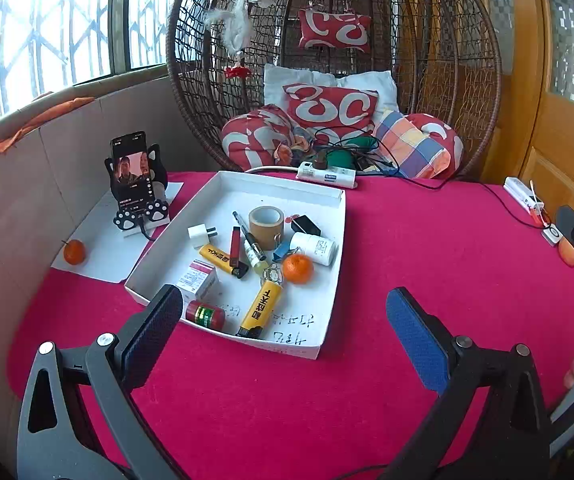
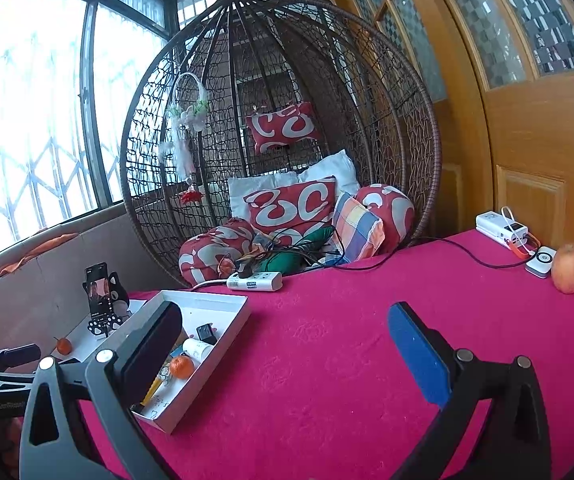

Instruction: Organize rigid objects

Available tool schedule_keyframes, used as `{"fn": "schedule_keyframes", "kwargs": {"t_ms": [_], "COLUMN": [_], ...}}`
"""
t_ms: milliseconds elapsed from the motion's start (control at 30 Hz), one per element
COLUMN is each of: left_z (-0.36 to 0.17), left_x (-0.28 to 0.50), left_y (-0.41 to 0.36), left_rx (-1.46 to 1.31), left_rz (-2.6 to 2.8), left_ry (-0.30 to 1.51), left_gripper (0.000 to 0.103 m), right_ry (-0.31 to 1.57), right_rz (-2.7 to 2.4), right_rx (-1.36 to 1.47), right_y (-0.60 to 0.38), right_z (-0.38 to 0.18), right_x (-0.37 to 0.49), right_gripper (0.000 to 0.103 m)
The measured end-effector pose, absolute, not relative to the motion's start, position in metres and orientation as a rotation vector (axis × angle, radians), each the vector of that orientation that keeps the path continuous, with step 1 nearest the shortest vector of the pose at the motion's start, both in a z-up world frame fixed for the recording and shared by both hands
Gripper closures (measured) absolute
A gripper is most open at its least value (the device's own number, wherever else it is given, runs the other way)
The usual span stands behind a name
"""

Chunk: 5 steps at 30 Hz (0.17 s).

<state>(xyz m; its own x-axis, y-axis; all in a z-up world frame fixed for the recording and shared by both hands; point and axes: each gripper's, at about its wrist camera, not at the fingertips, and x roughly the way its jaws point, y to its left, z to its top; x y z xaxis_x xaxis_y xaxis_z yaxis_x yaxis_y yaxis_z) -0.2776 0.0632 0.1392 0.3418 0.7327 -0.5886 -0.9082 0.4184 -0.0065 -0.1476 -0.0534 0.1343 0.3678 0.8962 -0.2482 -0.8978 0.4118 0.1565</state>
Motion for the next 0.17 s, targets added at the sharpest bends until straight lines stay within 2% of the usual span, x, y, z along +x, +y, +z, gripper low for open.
{"fn": "schedule_keyframes", "kwargs": {"t_ms": [167], "left_z": [0.1396], "left_x": [-0.2756], "left_y": [0.0622], "left_rx": [-0.351], "left_rz": [1.085], "left_ry": [0.550], "left_gripper": [0.000], "right_ry": [0.320], "right_rz": [1.150], "right_rx": [-0.008], "right_y": [-0.0523], "right_z": [0.1339], "right_x": [-0.1480], "right_gripper": [0.000]}}
